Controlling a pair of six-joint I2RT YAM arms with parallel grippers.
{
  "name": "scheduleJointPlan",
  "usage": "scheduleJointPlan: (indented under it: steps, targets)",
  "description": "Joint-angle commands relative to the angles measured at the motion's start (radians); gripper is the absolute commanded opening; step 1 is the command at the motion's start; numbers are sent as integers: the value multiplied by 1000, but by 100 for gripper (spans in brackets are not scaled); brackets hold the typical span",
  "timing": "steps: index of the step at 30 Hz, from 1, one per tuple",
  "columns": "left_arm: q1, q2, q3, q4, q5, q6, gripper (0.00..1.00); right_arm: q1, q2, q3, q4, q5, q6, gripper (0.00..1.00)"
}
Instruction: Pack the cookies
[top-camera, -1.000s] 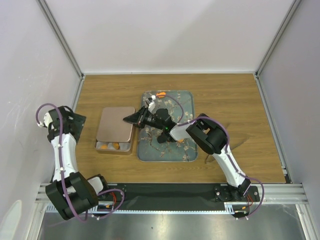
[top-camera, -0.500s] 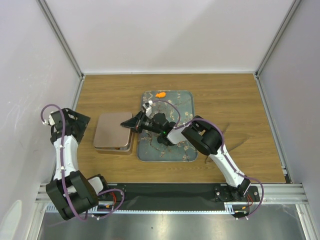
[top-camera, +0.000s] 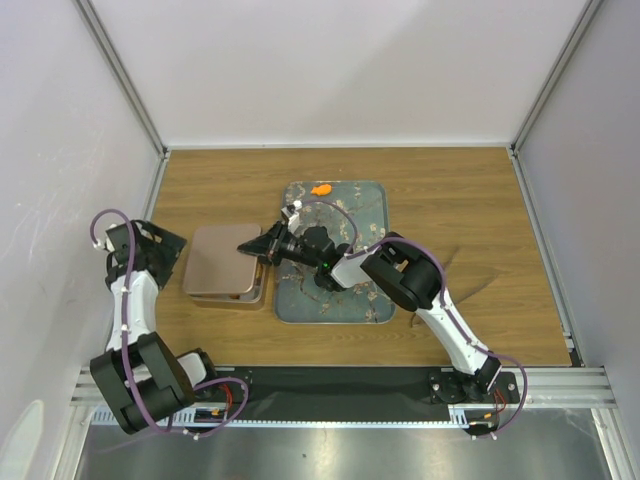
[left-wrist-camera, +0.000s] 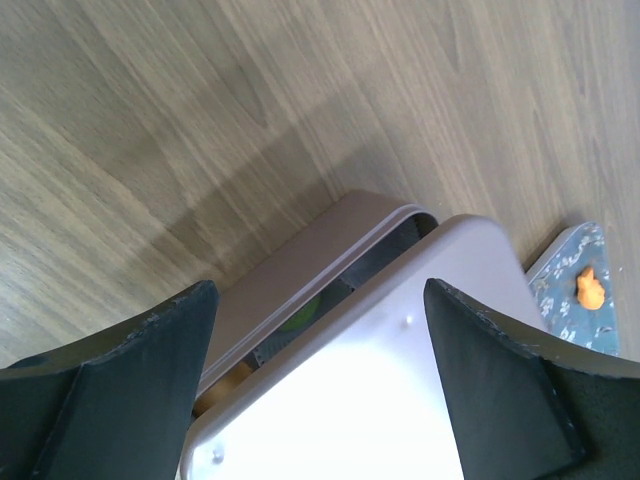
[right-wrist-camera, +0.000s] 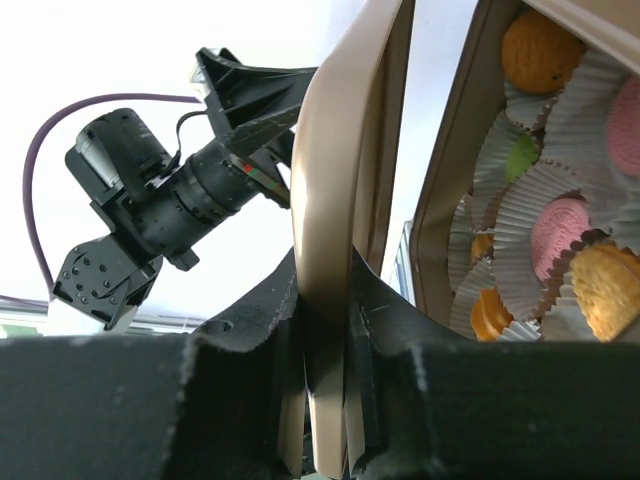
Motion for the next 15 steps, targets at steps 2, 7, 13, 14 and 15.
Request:
scheduleJointPlan:
  steps: [2,7,13,14,15]
  targets:
    - [7,22,-17,58,37,36,91,10,18,51,48,15,11,0]
    - [6,40,-28,75,40,44,91,8,18,50,19,16,-13,0]
    - [7,53,-34,86,38,45,91,5,30,59,-1,13,-10,0]
    - [7,57,-34,86,41,45,91,5,30,58,-4,16,-10,0]
    - [7,60,-34,87,41,47,90,4,30,56,-6,18,-10,0]
